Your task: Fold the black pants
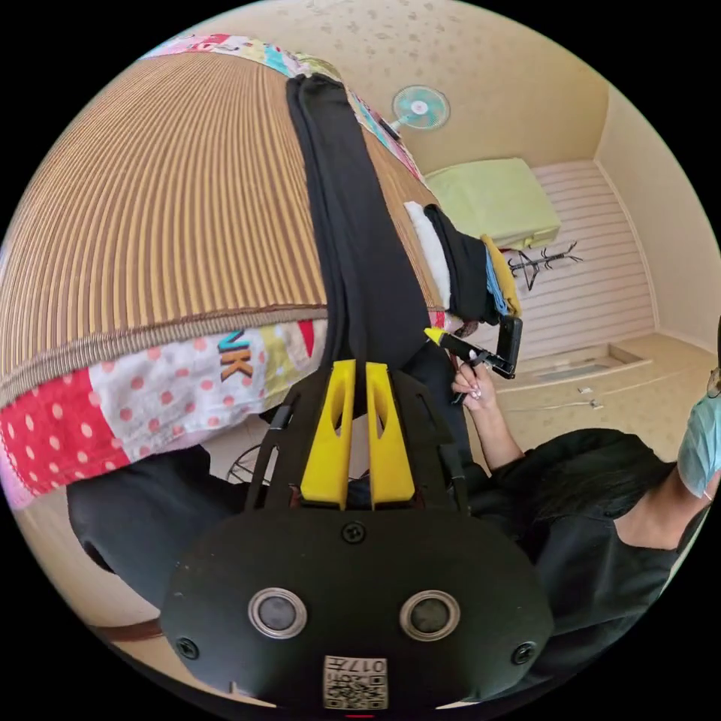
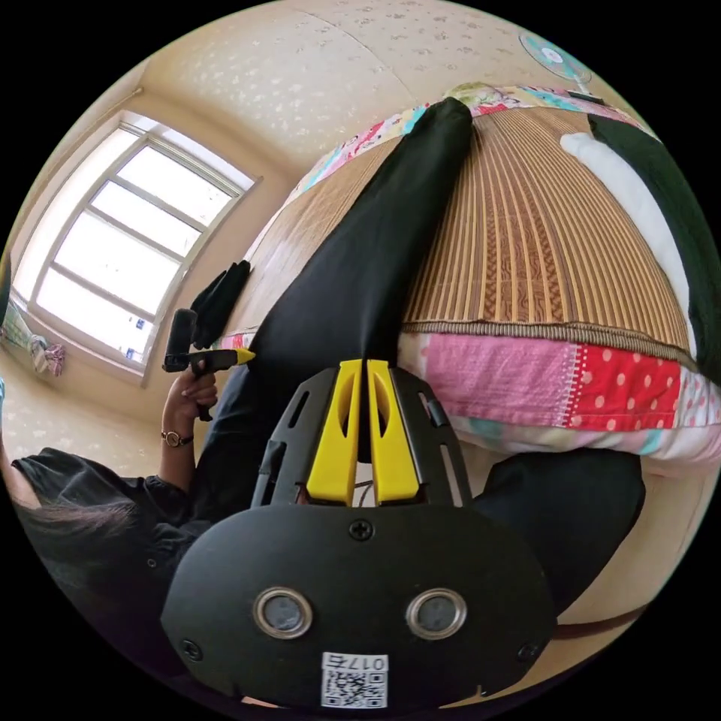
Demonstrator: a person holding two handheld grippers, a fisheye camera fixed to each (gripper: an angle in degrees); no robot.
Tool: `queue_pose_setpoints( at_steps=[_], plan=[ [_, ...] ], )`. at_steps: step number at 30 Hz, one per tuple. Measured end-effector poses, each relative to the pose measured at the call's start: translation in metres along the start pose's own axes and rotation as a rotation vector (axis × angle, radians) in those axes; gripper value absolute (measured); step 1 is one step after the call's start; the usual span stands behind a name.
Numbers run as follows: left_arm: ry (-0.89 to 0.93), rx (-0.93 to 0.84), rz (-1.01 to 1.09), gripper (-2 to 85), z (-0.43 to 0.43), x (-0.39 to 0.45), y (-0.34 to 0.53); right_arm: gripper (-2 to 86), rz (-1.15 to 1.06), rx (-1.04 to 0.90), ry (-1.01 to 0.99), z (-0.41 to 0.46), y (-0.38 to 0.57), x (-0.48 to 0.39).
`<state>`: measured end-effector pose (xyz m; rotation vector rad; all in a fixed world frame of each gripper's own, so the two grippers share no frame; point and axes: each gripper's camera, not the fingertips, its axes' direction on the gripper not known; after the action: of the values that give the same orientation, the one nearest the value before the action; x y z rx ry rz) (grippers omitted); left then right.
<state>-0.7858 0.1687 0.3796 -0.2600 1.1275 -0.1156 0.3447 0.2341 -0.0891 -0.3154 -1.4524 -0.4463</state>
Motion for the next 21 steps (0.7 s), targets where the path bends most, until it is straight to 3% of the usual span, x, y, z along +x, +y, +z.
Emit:
queue_pose_setpoints(
  at_steps=[4, 8, 12, 16, 18, 21],
  plan=[
    [-0.027, 0.058, -0.038, 5.8, -0.005, 0.000, 0.009, 4.5, 0.018, 0.061, -0.004, -0.015, -0.003, 0.010],
    [-0.090, 0.280, 0.074, 8.8, -0.016, 0.031, -0.001, 8.0, -0.015, 0.143, 0.021, -0.026, -0.019, 0.008],
    [-0.195, 0.086, 0.086, 7.0, 0.046, 0.040, -0.028, 7.3, -0.027, 0.000, 0.093, 0.006, -0.038, 0.008],
    [-0.251, 0.128, 0.095, 4.1, 0.067, 0.055, -0.004, 4.3, -0.070, -0.073, 0.159, 0.000, -0.026, -0.005],
    [-0.245, -0.089, 0.132, 4.0, 0.087, 0.065, 0.007, 3.7, -0.103, -0.254, 0.194, 0.000, -0.011, -0.013],
    [-0.177, -0.310, 0.066, 4.6, 0.114, 0.059, 0.027, 3.5, -0.128, -0.376, 0.277, 0.000, 0.011, -0.019]
  ],
)
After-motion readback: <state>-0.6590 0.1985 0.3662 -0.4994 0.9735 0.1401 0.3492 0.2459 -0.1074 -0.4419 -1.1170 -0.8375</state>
